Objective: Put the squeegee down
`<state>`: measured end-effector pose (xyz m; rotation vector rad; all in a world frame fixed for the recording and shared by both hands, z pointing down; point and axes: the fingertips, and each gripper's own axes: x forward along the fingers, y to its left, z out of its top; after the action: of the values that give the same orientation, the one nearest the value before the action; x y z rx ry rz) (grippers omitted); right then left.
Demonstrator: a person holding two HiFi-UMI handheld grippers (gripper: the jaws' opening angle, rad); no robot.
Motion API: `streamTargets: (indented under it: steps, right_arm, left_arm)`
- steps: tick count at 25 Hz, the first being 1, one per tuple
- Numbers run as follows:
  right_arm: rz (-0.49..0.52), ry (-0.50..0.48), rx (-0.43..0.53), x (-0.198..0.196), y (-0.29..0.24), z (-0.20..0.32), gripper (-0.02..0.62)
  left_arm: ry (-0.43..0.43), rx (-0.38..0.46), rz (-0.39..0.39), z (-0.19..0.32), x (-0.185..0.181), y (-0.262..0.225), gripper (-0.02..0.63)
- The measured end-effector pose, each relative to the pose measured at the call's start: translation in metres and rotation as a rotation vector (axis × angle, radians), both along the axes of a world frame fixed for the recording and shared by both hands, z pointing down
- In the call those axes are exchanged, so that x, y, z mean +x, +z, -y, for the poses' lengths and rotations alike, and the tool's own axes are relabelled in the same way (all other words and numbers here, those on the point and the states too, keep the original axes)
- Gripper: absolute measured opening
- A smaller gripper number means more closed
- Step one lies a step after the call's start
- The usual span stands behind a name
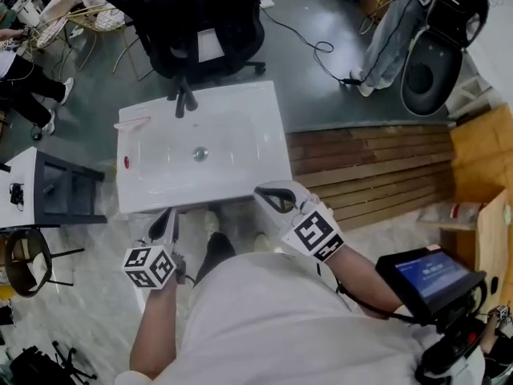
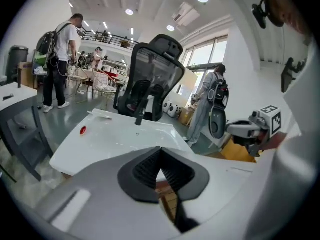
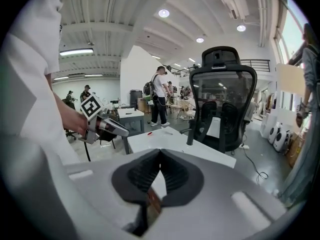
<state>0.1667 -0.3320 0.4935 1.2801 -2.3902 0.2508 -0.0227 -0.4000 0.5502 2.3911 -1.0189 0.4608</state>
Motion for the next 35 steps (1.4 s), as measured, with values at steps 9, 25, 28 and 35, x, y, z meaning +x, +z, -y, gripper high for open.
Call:
streamTargets:
  steps: [9, 25, 28, 35]
  right_arm:
    - [-0.003, -0.060, 0.020, 0.002, -0.007, -0.056, 0.003]
    - [-0.026, -0.048, 0.044, 0.008, -0.006, -0.057, 0.003]
    - [-0.024, -0.047, 0.050, 0.007, -0.008, -0.055, 0.003]
    - [-0.028, -0.044, 0.049, 0.007, -0.010, -0.051, 0.003]
  left_arm:
    - [0.261, 0.089, -0.003, -0.114, 0.074, -0.040, 0.006]
    - [0.296, 0.078, 0.002, -0.118, 0.090, -0.028, 0.006]
    - [0.307, 0.082, 0.009, -0.115, 0.092, -0.029, 0.008]
    - [0.319, 0.086, 0.021, -0.111, 0.093, -0.030, 0.006]
